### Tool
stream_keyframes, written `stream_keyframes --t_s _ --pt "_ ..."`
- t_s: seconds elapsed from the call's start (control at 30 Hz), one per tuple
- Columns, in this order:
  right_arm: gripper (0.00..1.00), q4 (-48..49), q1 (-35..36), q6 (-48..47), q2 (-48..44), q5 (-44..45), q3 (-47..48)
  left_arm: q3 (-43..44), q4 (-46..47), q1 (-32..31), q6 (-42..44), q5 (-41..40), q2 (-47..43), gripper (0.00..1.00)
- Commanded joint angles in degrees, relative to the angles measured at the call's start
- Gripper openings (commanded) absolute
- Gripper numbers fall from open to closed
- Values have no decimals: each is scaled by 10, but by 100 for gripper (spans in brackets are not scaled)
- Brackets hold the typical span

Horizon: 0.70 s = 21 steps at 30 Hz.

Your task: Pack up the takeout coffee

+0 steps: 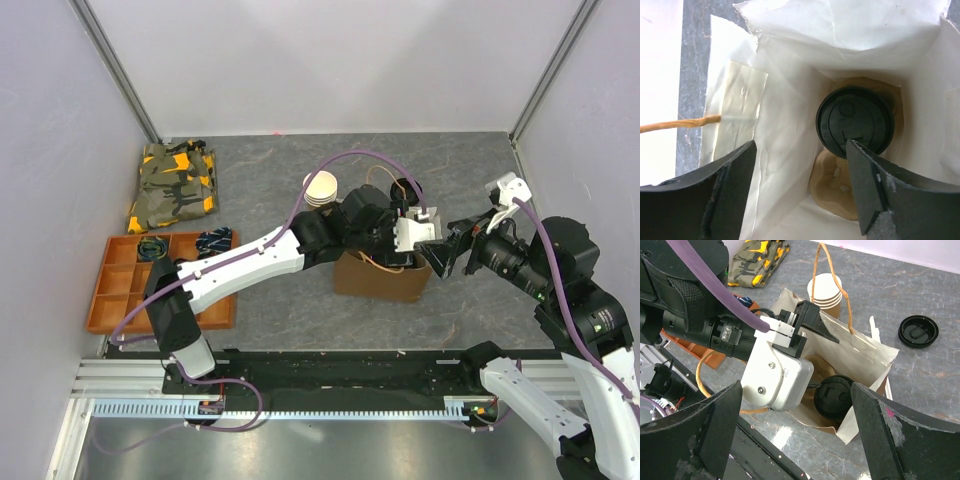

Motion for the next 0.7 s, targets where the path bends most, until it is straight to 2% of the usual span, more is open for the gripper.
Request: stream_keyframes --t_s 0.0,0.13,0.33,0.53,0.67 --pt "96 -33 -2 -21 7 11 -11 29 64 5 -12 18 -55 75" --pt "96 -32 -1 -15 10 13 -6 25 63 9 -29 29 -62 63" --pt "96 -31 -1 -18 11 12 -4 28 57 14 -52 34 -59 37" --pt "96 -33 -1 -18 10 14 -4 45 48 24 -86 20 -49 19" --pt "96 -32 -1 -16 9 18 -9 60 51 33 -118 33 -56 14"
